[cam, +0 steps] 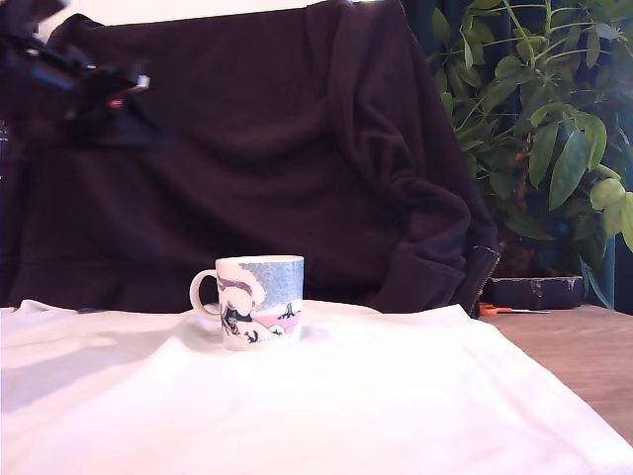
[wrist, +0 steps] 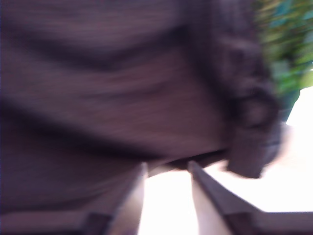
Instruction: Pick the blue coffee capsule and place it inside the blue coffee cup
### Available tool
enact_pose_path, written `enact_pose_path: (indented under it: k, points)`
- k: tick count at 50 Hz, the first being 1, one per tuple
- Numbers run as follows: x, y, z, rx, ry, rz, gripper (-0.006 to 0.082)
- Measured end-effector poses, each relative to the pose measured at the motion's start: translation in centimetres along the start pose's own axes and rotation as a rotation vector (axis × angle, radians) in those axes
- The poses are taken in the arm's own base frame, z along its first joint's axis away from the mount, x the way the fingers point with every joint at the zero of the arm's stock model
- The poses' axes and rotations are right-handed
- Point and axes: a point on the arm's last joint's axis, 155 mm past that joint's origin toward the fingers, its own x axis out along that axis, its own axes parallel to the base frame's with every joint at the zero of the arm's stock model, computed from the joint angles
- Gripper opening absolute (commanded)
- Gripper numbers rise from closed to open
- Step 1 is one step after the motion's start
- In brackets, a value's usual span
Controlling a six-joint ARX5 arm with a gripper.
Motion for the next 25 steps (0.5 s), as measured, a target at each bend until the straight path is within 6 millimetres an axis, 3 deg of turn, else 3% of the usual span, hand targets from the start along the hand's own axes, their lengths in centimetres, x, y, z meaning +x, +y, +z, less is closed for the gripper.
enact_pose_path:
  k: [14, 25]
  points:
    - [-4.3, 5.0, 0.0, -0.030, 0.069, 0.213, -0.0021]
    - [-6.3, 6.6, -0.4, -0.016, 0.111, 0.304, -0.0021]
